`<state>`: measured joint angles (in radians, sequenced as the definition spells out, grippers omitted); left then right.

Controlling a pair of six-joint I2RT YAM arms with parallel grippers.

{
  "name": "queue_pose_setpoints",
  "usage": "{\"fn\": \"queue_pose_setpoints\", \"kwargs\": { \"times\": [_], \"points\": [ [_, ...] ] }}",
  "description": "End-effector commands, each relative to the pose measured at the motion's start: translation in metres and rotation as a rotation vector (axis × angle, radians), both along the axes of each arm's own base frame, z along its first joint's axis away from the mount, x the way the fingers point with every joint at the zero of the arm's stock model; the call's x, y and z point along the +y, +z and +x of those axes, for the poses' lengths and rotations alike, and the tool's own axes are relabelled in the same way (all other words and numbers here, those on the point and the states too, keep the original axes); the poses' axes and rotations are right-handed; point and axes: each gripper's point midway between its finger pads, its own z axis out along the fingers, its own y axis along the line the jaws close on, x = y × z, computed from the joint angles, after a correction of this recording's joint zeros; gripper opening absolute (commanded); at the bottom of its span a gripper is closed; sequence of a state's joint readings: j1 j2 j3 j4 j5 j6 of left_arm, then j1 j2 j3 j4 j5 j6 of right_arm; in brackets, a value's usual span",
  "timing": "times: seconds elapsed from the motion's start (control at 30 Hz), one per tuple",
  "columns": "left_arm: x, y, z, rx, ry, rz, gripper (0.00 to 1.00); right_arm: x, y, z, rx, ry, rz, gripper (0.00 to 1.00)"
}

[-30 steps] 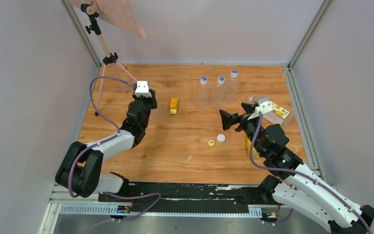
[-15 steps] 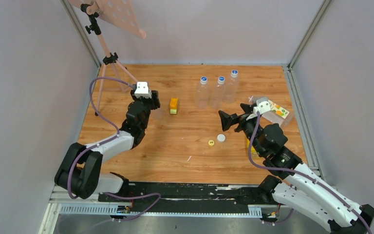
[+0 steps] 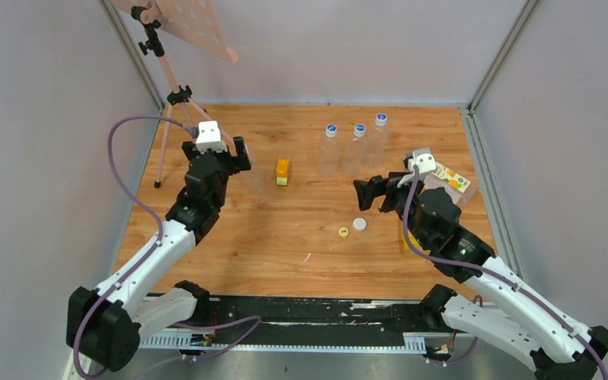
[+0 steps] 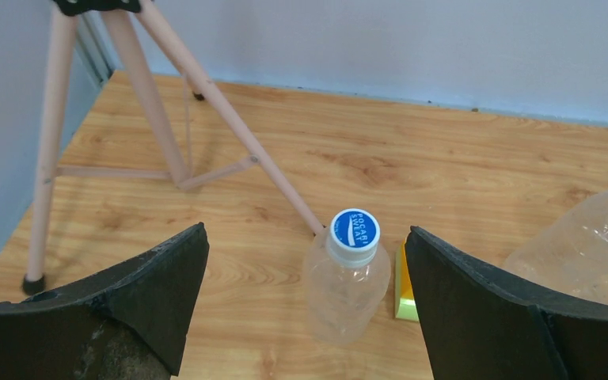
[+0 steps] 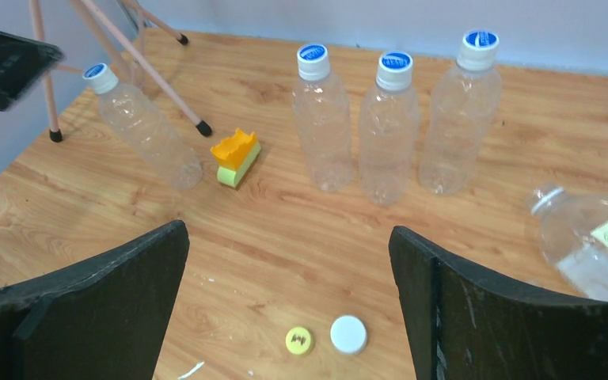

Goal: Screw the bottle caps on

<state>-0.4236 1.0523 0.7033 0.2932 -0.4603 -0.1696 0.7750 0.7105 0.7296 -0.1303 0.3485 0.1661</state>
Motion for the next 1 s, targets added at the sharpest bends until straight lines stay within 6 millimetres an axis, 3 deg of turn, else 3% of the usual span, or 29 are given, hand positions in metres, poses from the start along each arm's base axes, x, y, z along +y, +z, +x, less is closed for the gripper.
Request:
{"fn": "queue_pose_setpoints", "kwargs": {
  "times": [0.0,0.03,0.07,0.1,0.13,0.17,0.23,0.37,0.57,0.97],
  "points": [
    [0.028,0.019,-0.039,0.111,0.075,-0.003,1.0,-0.02,-0.011,0.005,0.21,-0.156,0.018,1.0],
    [0.03,0.029,-0.049,0.091,0.046,0.031,1.0,-0.025,-0.018,0.005,0.264,-0.191,0.012,1.0],
    [0.027,0.026,-0.057,0.111,-0.007,0.069,1.0,-0.03,-0.027,0.006,0.326,-0.227,0.011,1.0],
    [0.029,0.038,-0.069,0.066,-0.025,0.055,1.0,-0.035,-0.037,0.005,0.387,-0.257,0.014,1.0],
    [0.025,0.035,-0.074,0.063,-0.066,0.066,1.0,-0.041,-0.047,0.005,0.448,-0.291,0.021,1.0],
    [0.021,0.048,-0.085,0.006,-0.12,0.052,1.0,-0.047,-0.057,0.004,0.506,-0.324,0.027,1.0],
    [0.02,0.053,-0.099,-0.034,-0.158,0.044,1.0,-0.064,-0.079,0.003,0.62,-0.411,0.046,1.0],
    [0.027,0.052,-0.11,0.019,-0.142,0.045,1.0,-0.101,-0.122,-0.006,0.822,-0.587,0.079,1.0],
    [0.033,0.04,-0.115,0.118,-0.121,0.066,1.0,-0.138,-0.179,-0.023,1.006,-0.781,0.05,1.0],
    [-0.002,0.044,-0.13,0.076,-0.332,0.008,1.0,-0.137,-0.251,-0.03,1.213,-0.785,-0.027,1.0]
  ]
}}
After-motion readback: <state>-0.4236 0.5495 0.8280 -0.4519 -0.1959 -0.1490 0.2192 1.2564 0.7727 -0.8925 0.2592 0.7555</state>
